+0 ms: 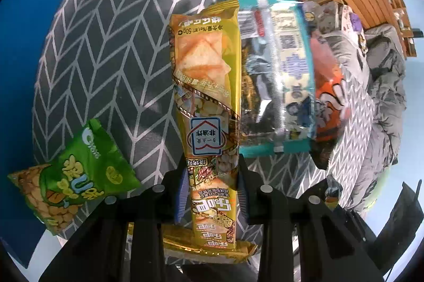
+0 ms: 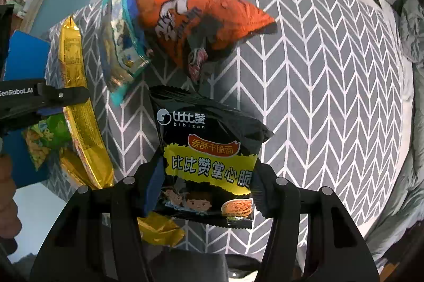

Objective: Organize snacks
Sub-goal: 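Grasp the black biscuit bag with the right tool while the left tool grasps the yellow cracker bag, then lift both held bags and carry them over the cardboard box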

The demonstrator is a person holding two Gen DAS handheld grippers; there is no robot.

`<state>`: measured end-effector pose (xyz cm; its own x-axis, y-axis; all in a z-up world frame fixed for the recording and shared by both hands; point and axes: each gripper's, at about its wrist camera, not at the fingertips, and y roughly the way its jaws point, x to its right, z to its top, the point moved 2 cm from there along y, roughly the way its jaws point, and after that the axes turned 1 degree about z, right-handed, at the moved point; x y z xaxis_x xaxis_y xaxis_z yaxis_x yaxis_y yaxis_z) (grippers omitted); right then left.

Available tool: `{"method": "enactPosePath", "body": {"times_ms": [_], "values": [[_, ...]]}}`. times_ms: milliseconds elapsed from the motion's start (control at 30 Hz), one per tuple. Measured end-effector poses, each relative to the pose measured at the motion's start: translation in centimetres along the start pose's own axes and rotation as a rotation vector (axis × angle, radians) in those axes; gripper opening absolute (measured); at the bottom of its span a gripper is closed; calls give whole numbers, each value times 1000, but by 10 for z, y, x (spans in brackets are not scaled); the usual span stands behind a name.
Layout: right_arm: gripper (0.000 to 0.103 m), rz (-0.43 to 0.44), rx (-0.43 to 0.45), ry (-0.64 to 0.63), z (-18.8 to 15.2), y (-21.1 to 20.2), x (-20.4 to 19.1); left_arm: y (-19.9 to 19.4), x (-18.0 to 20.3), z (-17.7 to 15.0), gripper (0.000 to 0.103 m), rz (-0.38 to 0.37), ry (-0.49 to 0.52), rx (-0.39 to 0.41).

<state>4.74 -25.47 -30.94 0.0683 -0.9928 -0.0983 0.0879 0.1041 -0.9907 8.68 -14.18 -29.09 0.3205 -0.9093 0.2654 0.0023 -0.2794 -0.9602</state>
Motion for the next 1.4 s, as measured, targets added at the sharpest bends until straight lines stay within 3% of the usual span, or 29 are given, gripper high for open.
{"method": "enactPosePath", "body": {"times_ms": [833, 1400], "values": [[57, -1, 110, -132, 26, -85, -58, -116, -1, -25, 32, 92, 278, 214], [57, 60, 155, -244, 42, -119, -123, -176, -36, -35, 32, 92, 274, 282]]}}
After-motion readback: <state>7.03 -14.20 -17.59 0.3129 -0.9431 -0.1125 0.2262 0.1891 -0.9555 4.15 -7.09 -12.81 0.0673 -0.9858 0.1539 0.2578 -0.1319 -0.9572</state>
